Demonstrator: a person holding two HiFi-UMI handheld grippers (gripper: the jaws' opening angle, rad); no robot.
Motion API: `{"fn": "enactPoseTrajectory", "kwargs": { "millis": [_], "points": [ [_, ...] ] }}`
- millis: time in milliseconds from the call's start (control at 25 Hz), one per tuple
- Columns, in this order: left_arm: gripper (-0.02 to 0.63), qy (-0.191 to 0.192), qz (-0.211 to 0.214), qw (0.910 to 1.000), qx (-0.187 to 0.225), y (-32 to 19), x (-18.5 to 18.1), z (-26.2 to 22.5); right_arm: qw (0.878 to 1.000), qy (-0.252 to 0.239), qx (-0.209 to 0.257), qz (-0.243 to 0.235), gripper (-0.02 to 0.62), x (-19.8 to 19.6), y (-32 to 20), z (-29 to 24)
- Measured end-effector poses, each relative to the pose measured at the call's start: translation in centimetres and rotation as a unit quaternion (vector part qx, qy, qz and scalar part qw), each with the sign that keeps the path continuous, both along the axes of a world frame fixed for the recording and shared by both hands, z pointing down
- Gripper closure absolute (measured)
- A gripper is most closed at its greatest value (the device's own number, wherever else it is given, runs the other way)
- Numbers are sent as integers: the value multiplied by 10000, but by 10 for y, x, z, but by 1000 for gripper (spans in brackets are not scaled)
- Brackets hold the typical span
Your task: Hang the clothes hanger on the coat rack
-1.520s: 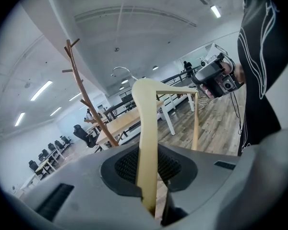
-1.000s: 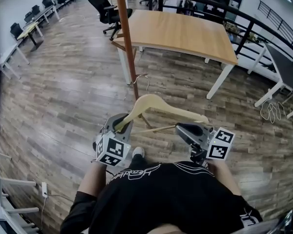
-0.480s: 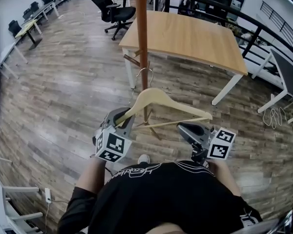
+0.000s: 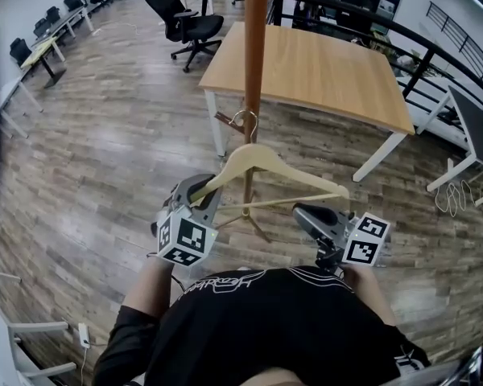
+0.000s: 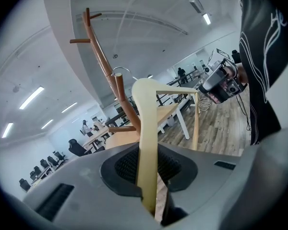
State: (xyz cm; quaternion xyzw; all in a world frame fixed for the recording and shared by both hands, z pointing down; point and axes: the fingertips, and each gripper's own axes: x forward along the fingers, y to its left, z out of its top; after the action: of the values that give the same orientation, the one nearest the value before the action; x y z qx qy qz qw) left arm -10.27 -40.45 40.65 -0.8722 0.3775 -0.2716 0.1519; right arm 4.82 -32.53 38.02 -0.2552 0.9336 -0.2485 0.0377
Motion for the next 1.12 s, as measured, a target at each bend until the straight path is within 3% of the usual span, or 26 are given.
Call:
{"fn": "enactPoseTrajectory", "kwargs": {
  "millis": [1120],
  "points": [
    [541, -359, 653, 9972, -65, -66, -2, 46, 9978, -70, -329, 573, 555, -16, -47, 35]
  ]
}}
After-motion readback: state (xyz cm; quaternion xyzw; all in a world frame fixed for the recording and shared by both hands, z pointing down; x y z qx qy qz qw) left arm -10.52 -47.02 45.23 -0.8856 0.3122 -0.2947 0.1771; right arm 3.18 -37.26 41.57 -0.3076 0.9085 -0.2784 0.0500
